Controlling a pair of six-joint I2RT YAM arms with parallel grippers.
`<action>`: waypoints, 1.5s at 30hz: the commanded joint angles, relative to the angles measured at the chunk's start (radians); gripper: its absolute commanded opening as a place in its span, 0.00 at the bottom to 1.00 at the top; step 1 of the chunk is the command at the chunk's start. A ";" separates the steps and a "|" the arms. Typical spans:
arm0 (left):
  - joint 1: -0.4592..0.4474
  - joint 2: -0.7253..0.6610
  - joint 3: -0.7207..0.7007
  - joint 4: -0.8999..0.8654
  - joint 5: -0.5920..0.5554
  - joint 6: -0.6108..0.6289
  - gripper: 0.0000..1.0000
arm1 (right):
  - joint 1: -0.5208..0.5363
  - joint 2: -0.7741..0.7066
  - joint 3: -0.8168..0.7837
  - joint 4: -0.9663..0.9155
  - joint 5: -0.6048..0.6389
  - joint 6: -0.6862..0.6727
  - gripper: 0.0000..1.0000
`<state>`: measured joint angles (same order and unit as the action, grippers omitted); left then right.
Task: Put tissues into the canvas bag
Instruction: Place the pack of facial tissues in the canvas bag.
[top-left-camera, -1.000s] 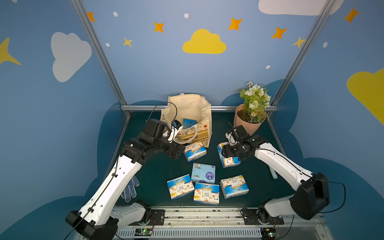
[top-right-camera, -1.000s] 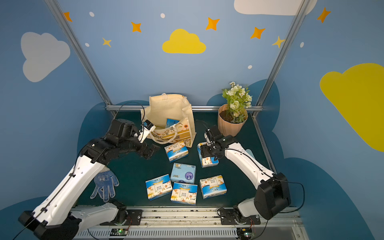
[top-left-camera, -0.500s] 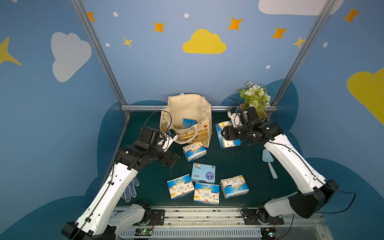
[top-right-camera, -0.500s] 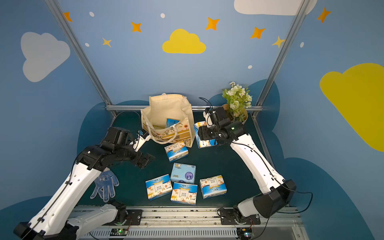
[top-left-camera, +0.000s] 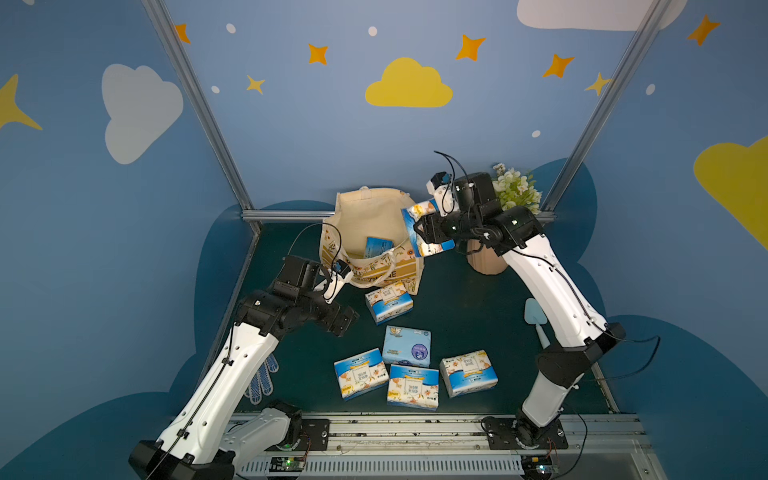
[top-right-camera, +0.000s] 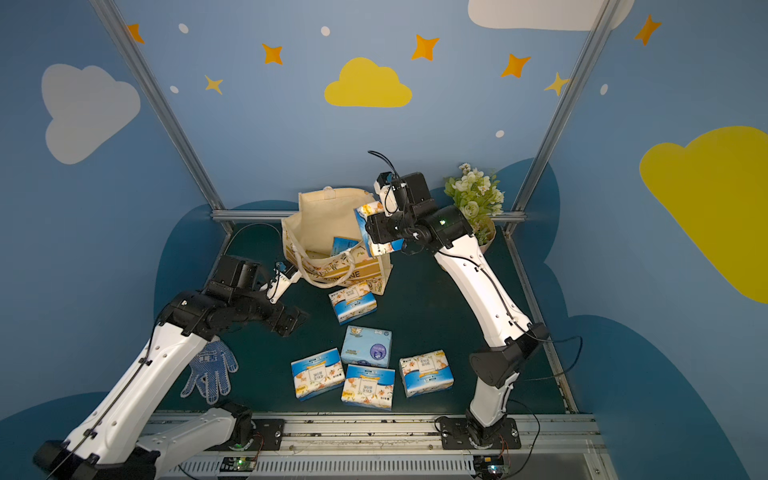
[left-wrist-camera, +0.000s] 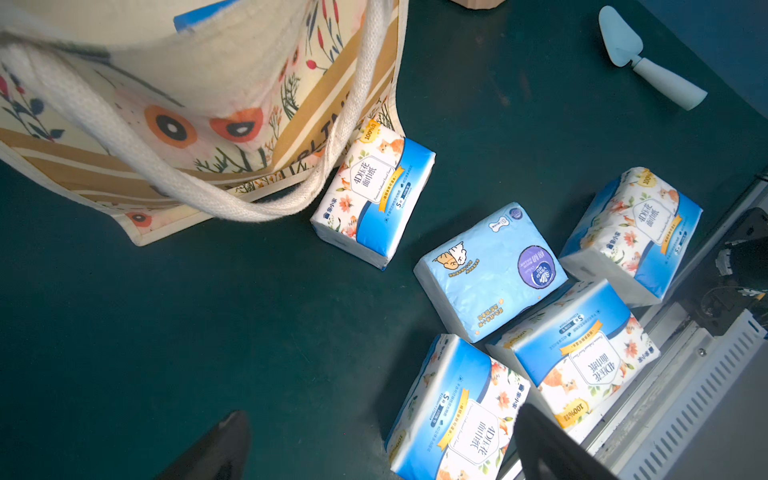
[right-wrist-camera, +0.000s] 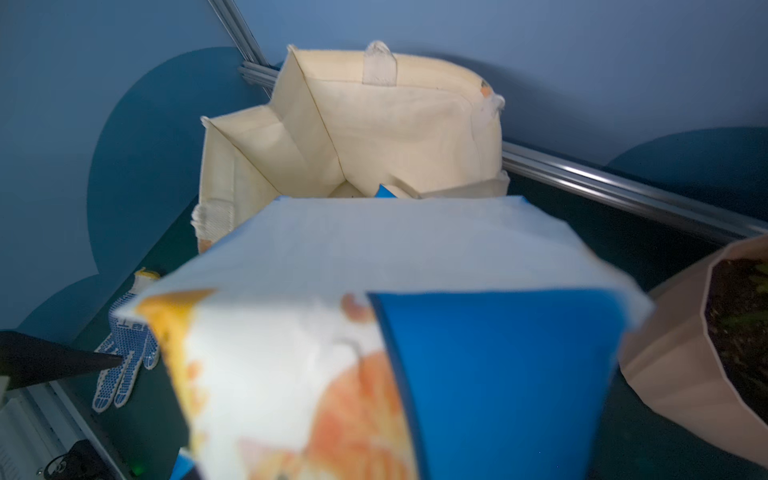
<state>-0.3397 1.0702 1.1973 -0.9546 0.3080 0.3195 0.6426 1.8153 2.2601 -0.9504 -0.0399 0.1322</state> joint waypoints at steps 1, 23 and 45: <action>0.007 0.008 0.015 0.019 0.019 -0.010 1.00 | 0.027 0.060 0.123 0.016 -0.034 -0.040 0.67; 0.027 0.025 0.016 0.042 0.060 -0.039 1.00 | 0.071 0.458 0.352 0.447 -0.036 -0.097 0.74; 0.030 0.048 0.036 0.043 0.077 -0.036 1.00 | 0.028 0.600 0.377 0.475 -0.017 -0.022 0.84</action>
<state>-0.3141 1.1206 1.2091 -0.9150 0.3721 0.2867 0.6701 2.4065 2.6015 -0.5114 -0.0528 0.0952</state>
